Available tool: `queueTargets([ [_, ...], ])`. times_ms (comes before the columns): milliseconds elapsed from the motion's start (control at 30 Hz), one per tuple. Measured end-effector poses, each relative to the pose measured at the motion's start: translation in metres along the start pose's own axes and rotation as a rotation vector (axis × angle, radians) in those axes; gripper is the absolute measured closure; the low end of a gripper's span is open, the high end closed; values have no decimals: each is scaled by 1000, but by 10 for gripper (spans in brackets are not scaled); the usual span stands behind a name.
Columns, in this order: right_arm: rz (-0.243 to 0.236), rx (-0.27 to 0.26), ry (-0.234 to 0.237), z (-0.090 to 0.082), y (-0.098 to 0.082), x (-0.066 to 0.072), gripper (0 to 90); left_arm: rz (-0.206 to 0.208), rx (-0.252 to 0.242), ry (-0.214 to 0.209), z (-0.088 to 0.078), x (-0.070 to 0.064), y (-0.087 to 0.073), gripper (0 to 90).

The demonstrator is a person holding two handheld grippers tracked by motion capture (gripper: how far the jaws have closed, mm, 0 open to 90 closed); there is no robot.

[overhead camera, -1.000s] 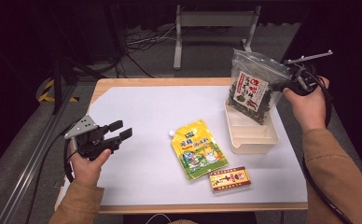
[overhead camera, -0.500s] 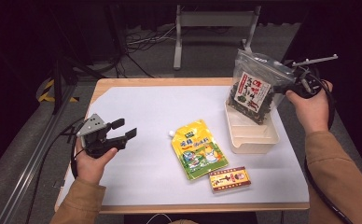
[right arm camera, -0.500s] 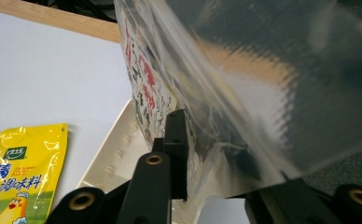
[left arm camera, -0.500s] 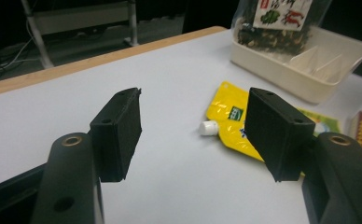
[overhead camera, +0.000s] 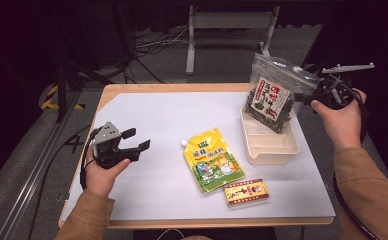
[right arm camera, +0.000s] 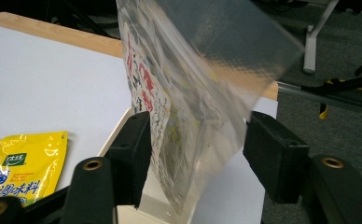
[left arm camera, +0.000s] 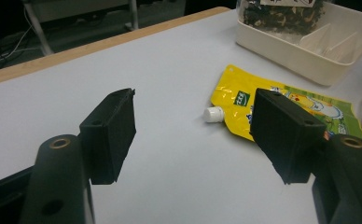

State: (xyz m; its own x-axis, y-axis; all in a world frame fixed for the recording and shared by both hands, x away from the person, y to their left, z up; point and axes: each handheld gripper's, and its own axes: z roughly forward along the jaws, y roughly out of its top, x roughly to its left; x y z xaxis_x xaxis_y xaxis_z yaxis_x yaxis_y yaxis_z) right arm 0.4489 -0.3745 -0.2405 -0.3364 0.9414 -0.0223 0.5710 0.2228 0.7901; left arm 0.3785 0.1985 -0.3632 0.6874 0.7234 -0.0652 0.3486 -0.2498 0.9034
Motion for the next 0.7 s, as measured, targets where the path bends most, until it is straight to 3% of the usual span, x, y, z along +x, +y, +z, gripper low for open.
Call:
queueTargets([
  [433,-55,-55,17,-29,-20,21,402,13,44,-3,5,-1,4,329],
  [700,-82,-69,62,-35,-29,36,402,4,96,-44,12,-1,8,277],
])
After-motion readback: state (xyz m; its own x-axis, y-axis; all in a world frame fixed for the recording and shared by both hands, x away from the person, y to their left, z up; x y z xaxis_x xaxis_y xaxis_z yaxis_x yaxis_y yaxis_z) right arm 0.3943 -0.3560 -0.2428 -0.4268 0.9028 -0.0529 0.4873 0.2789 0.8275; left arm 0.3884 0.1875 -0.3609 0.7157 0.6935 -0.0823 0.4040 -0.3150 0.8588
